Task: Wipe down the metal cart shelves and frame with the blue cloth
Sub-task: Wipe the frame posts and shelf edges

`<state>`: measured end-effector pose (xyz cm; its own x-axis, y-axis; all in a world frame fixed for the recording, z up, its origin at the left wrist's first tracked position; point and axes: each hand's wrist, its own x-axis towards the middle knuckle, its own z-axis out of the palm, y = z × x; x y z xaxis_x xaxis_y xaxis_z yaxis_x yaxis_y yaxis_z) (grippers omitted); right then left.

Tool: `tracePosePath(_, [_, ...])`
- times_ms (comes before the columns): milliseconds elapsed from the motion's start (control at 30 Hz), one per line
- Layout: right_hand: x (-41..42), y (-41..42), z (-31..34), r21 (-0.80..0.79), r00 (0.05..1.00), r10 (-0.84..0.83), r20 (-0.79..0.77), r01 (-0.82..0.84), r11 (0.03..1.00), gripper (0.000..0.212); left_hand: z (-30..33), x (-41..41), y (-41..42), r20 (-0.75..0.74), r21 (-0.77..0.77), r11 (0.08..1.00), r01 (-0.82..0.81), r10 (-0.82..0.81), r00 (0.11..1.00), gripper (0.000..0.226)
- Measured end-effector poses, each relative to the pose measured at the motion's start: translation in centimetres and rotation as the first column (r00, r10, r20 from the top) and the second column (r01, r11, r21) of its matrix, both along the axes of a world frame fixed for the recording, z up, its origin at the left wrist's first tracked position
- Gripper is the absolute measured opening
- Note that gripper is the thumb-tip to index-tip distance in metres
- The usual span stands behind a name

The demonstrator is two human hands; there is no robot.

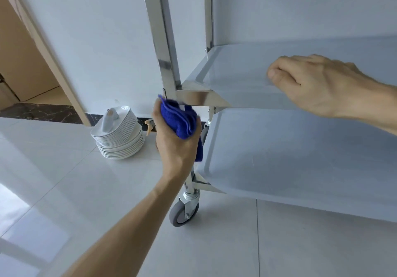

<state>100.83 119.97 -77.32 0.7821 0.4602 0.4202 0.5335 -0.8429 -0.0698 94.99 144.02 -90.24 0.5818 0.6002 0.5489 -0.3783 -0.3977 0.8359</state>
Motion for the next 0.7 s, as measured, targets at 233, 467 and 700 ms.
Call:
tracePosePath(233, [-0.6, 0.3, 0.0, -0.017, 1.000, -0.002, 0.027, 0.002, 1.000, 0.031, -8.6, -3.2, 3.0, -0.485, -0.019, 0.953, 0.304, -0.274, 0.830, 0.067])
tracePosePath(467, [-1.8, -0.3, 0.7, 0.144, 0.979, 0.141, 0.146, -0.162, 0.976, 0.029, -6.7, -5.2, 3.7, -0.715, 0.056, 0.958, 0.282, -0.159, 0.681, 0.052])
tracePosePath(700, [-5.7, -4.1, -2.7, -0.118, 0.675, 0.542, 0.500, -0.567, 0.815, 0.020, -4.8, -9.5, 0.1, -0.689, -0.338, 0.915, 0.219, -0.399, 0.605, 0.049])
